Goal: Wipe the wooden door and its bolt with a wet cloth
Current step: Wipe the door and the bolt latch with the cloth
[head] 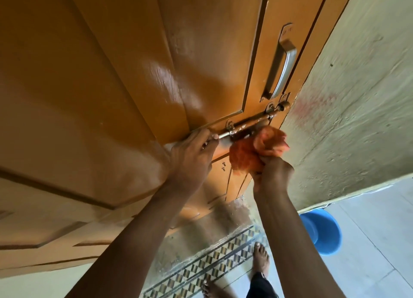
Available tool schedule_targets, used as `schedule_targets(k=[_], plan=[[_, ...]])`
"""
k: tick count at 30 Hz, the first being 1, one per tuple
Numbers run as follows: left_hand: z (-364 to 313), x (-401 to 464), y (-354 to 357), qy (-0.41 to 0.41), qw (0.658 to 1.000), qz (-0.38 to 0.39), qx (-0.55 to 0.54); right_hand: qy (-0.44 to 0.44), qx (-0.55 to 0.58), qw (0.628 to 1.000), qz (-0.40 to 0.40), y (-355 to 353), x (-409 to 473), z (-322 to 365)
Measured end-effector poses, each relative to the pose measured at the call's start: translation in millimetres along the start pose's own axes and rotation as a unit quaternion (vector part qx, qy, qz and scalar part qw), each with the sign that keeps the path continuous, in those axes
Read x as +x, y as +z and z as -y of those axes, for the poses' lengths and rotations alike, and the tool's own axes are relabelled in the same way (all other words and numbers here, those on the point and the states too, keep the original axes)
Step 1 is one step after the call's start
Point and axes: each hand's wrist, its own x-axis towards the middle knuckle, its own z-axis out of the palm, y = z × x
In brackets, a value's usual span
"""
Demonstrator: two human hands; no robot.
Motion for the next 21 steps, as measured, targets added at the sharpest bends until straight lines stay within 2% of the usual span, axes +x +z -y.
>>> schedule_targets(k=[2, 4, 7, 10, 13, 15, 17, 19, 21], plan=[[0, -2, 2, -0.009, 1.0, 0.002, 0.006, -0.012, -0.035, 0.998, -0.055, -12, 2, 11], [-1, -4, 6, -0.014, 1.0, -0.002, 0.0, -0.044, -0.05, 0.995, -0.075, -11, 3, 24], [-1, -6, 8, -0.018, 1.0, -0.009, -0.02, -0.146, -0.121, 0.978, -0.085, 8, 7, 38], [-3, -4, 4, -0.012, 0.999, -0.015, -0.034, -0.256, -0.199, 0.94, -0.103, 34, 11, 31], [-4, 0, 1, -0.016, 0.999, -0.017, -0.026, -0.33, -0.233, 0.914, -0.035, 44, -8, -1], [-5, 1, 0, -0.016, 1.0, -0.023, -0.009, -0.384, -0.275, 0.881, 0.019, 38, -21, -27], [-4, 2, 1, -0.013, 1.0, -0.023, -0.006, -0.431, -0.29, 0.854, 0.026, 31, -16, -34], [-4, 2, 2, -0.015, 0.999, -0.031, -0.005, -0.431, -0.242, 0.869, -0.019, 36, -2, -29], [-6, 2, 2, -0.022, 0.999, -0.034, -0.006, -0.376, -0.174, 0.908, -0.062, 54, -5, -20]])
